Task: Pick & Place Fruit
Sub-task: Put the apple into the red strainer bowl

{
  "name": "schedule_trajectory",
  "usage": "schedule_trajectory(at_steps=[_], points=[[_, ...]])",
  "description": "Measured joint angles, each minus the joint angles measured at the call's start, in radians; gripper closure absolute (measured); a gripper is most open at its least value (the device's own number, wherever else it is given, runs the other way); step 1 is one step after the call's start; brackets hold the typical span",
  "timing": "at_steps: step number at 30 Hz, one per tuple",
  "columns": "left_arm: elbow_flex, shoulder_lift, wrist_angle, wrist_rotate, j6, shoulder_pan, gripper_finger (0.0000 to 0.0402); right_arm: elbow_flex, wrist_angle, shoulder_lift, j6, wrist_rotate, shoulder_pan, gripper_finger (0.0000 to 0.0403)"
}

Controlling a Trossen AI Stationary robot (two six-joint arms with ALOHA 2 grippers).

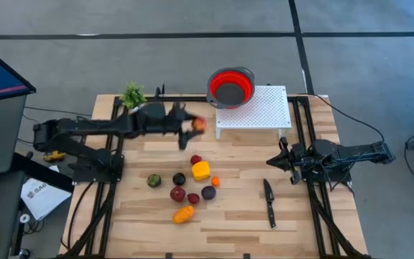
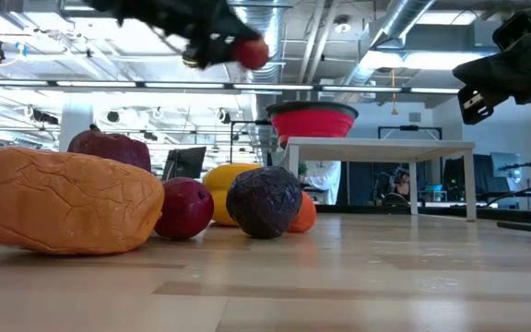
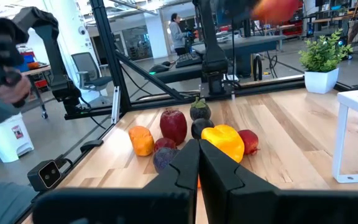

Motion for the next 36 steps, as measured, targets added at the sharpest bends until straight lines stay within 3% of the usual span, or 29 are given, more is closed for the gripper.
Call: schedule_trajectory(at_steps=[4,9,14,21,36], points=[[0.188,0.157,-0.012,0.048,0.037,0.103,0.0145,0.000,0.000,0.000,0.000,0.000,0.000,0.0397],[0.474,0.407,0.001,0.057,0.094,0.176,0.0123,0.000,0.000,0.000,0.000,0.000,0.000,0.0397],[0.656,0.594,-0.002,0.044,0.111,0.218,0.0125,0.000,0.000,0.000,0.000,-0.001,0.000,0.0397],[0.688,0.697,-0.010,-0.032,0.113,0.244,0.0122,0.000,0.000,0.000,0.000,0.000,0.000,0.0397],[0.688,0.710,-0.009,-0.124,0.159,0.243,0.0110,0.000,0.000,0.000,0.000,0.000,0.000,0.0397]])
